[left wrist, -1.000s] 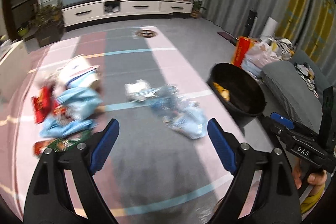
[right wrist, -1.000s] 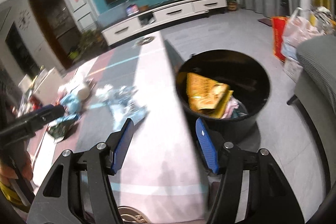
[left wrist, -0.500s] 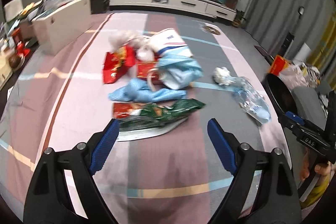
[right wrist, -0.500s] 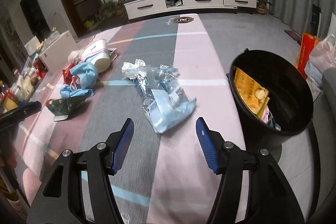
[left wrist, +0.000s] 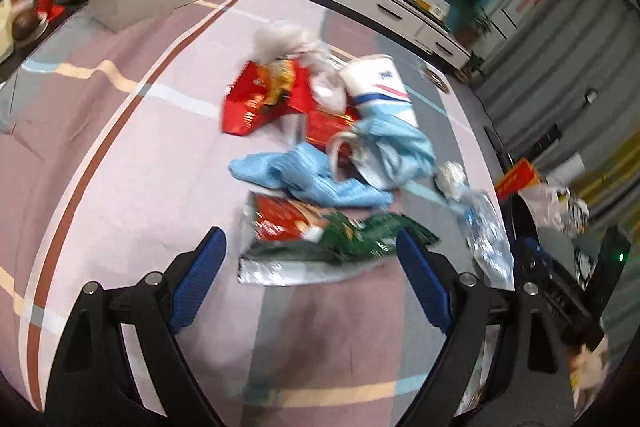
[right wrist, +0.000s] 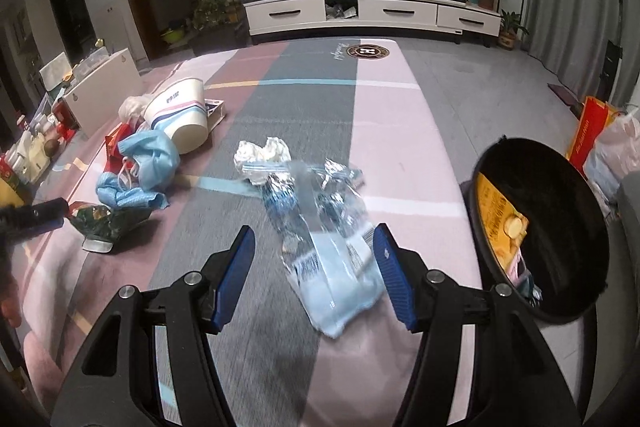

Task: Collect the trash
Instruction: 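Grasp the red and green wrappers with the left tool while the right tool grasps the clear plastic bag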

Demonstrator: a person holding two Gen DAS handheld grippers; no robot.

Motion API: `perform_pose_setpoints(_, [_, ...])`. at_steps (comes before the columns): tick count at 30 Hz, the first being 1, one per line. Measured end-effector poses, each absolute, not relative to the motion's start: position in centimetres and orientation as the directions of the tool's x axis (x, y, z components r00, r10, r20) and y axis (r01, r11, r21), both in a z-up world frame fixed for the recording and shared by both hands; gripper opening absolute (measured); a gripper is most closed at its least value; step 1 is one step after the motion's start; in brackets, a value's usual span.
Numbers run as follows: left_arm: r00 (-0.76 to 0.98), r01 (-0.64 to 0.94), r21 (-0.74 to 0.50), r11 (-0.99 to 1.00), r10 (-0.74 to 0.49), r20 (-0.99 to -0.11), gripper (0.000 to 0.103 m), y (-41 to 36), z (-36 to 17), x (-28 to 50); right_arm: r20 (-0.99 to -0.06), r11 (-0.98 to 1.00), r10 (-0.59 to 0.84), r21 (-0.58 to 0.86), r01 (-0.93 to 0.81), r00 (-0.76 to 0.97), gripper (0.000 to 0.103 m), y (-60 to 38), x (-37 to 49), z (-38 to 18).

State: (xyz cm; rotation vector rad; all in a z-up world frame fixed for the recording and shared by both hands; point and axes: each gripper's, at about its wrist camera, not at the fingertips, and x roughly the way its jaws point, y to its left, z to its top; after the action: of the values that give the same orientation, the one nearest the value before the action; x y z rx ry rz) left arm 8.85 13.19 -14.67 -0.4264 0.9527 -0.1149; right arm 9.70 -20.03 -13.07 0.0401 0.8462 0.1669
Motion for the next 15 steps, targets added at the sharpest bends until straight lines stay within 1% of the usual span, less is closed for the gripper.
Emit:
perform_pose_setpoints(1, [0.579, -0.099, -0.407, 0.908, -0.28, -0.766, 0.085, 13.3, -14.8, 9.1, -0.742, 0.986, 0.161, 0.094, -0.136, 0.65, 0.061, -19.7, 10.1, -13.3])
perform_pose_setpoints(3, [0.571, -0.105, -0.433, 0.895, -0.302, -0.764, 0.075, 13.6, -15.3, 9.6, -0.748, 0.988, 0.147, 0.074, -0.138, 0.647, 0.061, -19.3, 10.8, -13.7])
perform_pose_setpoints(4, [0.566, -0.111, -0.441, 0.891, -0.308, -0.765, 0.069, 13.6, -15.6, 9.8, -0.751, 0.988, 0.141, 0.067, -0.137, 0.645, 0.061, -19.1, 11.1, -13.9])
perform_pose_setpoints(6, [0.551, -0.124, -0.444, 0.887, -0.31, -0.775, 0.063, 13.6, -16.2, 10.2, -0.76, 0.988, 0.134, 0.057, -0.14, 0.636, 0.061, -18.9, 11.6, -14.5])
perform_pose_setpoints(7, [0.545, -0.129, -0.448, 0.885, -0.314, -0.778, 0.056, 13.6, -16.5, 10.3, -0.765, 0.989, 0.129, 0.052, -0.139, 0.631, 0.059, -18.8, 11.8, -14.8])
perform_pose_setpoints(9, [0.536, -0.135, -0.464, 0.875, -0.33, -0.777, 0.05, 13.6, -17.0, 10.6, -0.781, 0.988, 0.125, 0.044, -0.146, 0.612, 0.041, -18.6, 12.1, -15.4])
perform_pose_setpoints(10, [0.538, -0.136, -0.472, 0.871, -0.335, -0.773, 0.047, 13.7, -16.9, 10.6, -0.79, 0.989, 0.116, 0.033, -0.147, 0.602, 0.037, -18.5, 12.2, -15.8])
perform_pose_setpoints(12, [0.543, -0.133, -0.467, 0.874, -0.33, -0.772, 0.043, 13.7, -16.9, 10.7, -0.796, 0.989, 0.1, 0.015, -0.147, 0.597, 0.026, -18.3, 12.2, -16.4])
perform_pose_setpoints(13, [0.546, -0.129, -0.46, 0.879, -0.325, -0.773, 0.033, 13.5, -16.8, 10.6, -0.795, 0.989, 0.089, 0.001, -0.145, 0.6, 0.022, -18.2, 12.1, -16.5])
perform_pose_setpoints(15, [0.542, -0.118, -0.452, 0.884, -0.324, -0.776, 0.018, 13.3, -16.8, 10.5, -0.793, 0.99, 0.09, 0.003, -0.144, 0.602, 0.016, -18.4, 12.0, -16.4])
